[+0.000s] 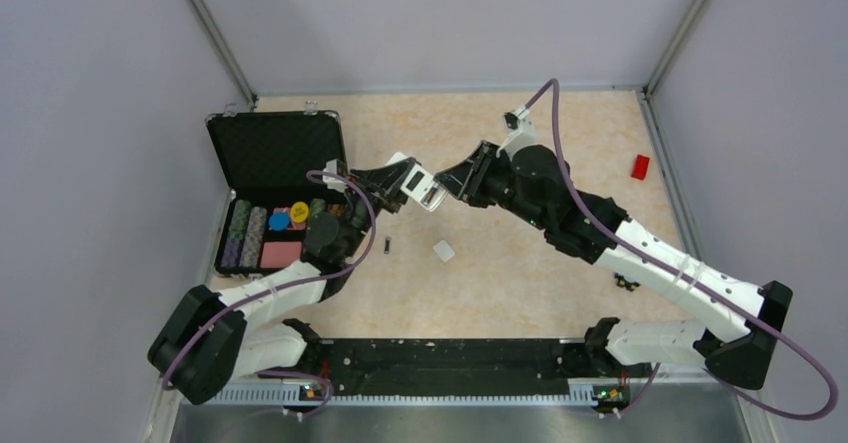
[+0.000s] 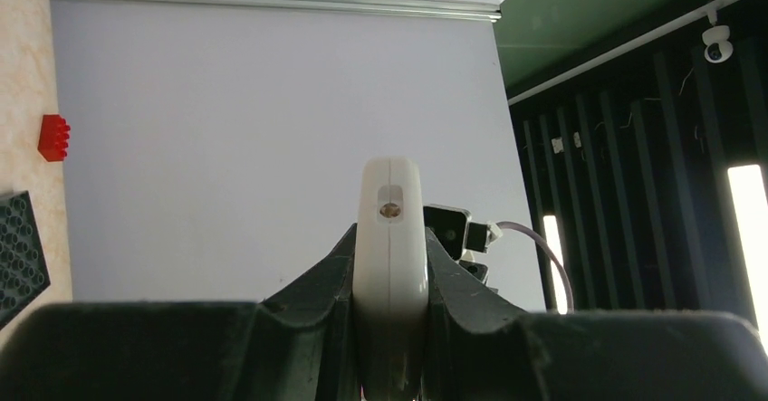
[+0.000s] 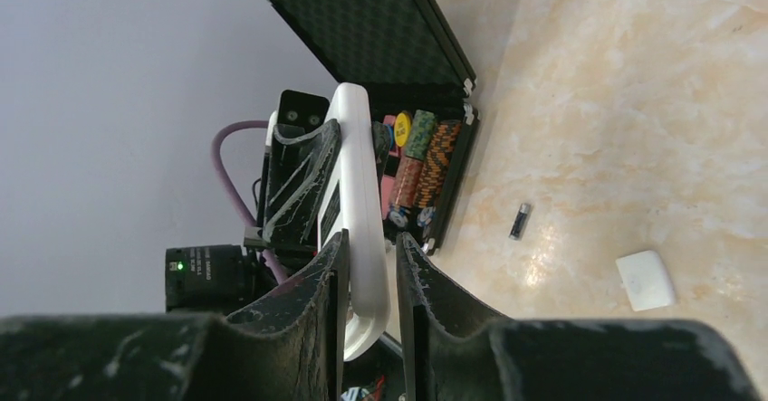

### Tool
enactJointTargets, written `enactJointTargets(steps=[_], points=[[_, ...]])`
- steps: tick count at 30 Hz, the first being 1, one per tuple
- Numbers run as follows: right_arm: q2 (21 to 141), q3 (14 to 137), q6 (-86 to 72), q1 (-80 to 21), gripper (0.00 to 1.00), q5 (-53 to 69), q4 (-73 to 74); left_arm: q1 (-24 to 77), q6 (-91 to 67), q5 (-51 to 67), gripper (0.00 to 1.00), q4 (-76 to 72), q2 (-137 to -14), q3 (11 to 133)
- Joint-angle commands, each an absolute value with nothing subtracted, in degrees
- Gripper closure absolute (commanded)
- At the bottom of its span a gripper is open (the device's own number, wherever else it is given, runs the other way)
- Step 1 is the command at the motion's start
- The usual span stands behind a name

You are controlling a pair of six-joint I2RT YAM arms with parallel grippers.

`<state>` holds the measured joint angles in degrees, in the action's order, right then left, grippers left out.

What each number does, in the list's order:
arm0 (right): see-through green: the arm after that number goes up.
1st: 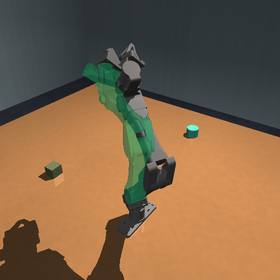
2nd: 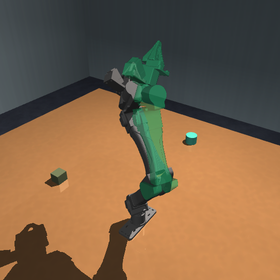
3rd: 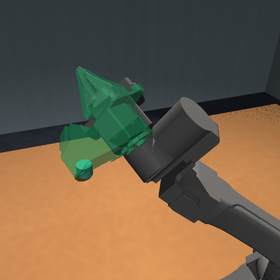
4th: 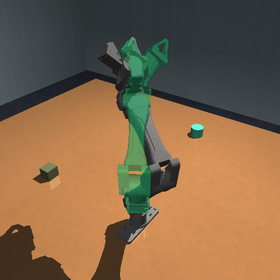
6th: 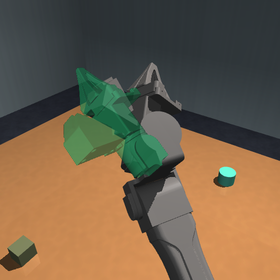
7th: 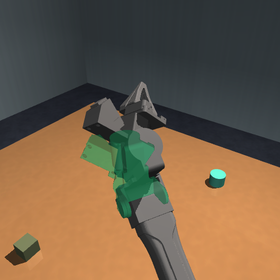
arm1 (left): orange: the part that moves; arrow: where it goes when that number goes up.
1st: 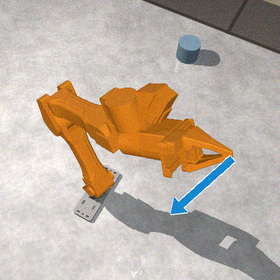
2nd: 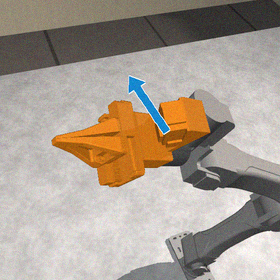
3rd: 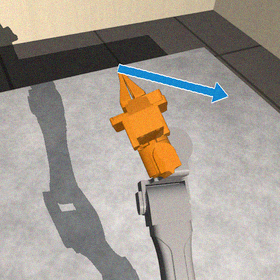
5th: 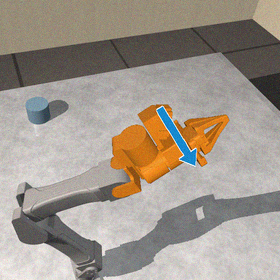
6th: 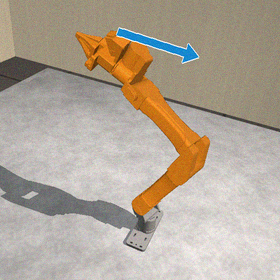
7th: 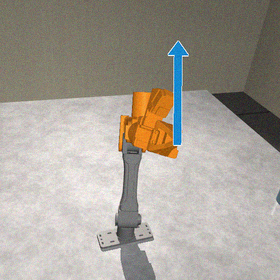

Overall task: Load the batteries into the remote control
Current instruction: Load the battery into the remote control.

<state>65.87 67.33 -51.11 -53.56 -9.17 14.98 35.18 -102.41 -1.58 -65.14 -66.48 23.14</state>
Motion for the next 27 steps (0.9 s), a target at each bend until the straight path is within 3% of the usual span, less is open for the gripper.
enactJointTargets(steps=[1, 17, 27], points=[[68.1, 68.0, -45.2, -55.8, 0.76, -12.9, 25.6, 35.2, -107.3, -4.7, 1.00, -72.4, -62.6, 27.2], [69.8, 68.4, -28.0, -60.4, 0.75, -29.0, 26.5, 35.2, -112.5, -6.9, 1.00, -53.9, -54.9, 28.5], [68.0, 63.7, -19.2, -61.2, 0.53, -29.6, 19.5, 35.1, -114.3, -8.7, 1.00, -44.3, -49.8, 26.8]])
